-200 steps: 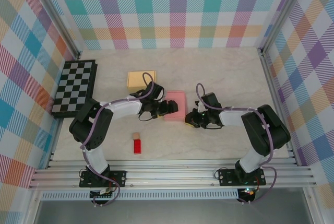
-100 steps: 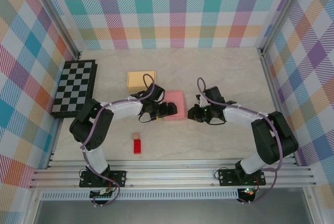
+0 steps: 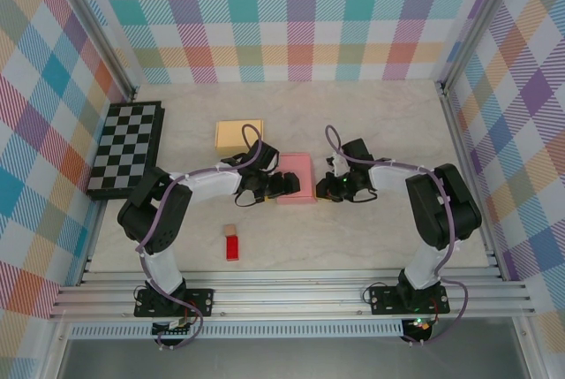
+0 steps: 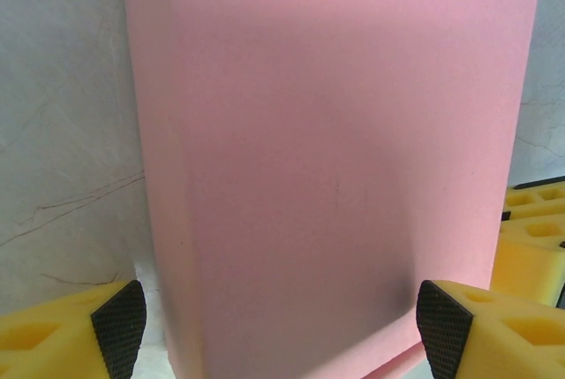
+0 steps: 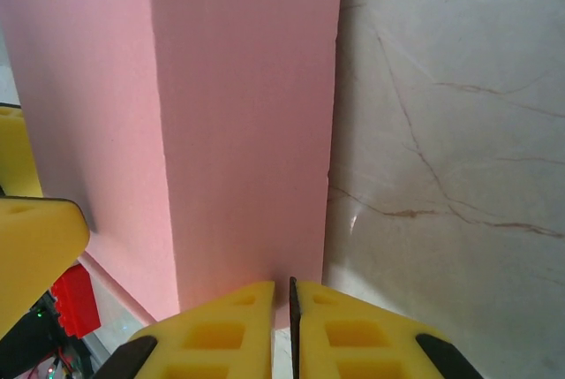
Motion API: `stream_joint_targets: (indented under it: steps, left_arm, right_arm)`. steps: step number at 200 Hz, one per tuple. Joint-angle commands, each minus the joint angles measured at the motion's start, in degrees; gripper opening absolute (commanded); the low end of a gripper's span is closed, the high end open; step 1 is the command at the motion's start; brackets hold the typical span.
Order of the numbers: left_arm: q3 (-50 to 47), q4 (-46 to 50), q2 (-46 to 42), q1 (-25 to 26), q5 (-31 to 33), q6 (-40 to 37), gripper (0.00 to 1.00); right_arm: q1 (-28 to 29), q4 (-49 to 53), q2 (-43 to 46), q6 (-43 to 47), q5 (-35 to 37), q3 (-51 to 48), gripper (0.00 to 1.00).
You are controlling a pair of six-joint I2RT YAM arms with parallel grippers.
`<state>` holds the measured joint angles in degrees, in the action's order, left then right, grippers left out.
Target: Fold the paper box
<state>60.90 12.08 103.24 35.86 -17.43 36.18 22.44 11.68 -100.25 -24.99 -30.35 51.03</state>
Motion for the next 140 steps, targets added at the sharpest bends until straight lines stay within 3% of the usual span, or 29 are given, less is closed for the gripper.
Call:
stream_joint_targets:
  steps: [1, 78, 140]
  left_arm:
    - [0.5, 0.3, -0.2, 0.2, -0.6, 1.1, 0.82]
    - [-5.5, -13.3, 0.4, 3.6, -2.4, 16.6, 0.82]
    - [-5.1, -19.1, 0.2, 6.1, -2.5, 25.1, 0.82]
  right_arm:
    - [-0.2, -3.2, -1.2, -0.8, -3.8, -1.7, 0.15]
    - [3.3, -25.5, -2.6, -17.2, -11.9, -9.1, 0.15]
    - [11.2, -45.1, -0.7, -32.9, -9.2, -11.1, 0.14]
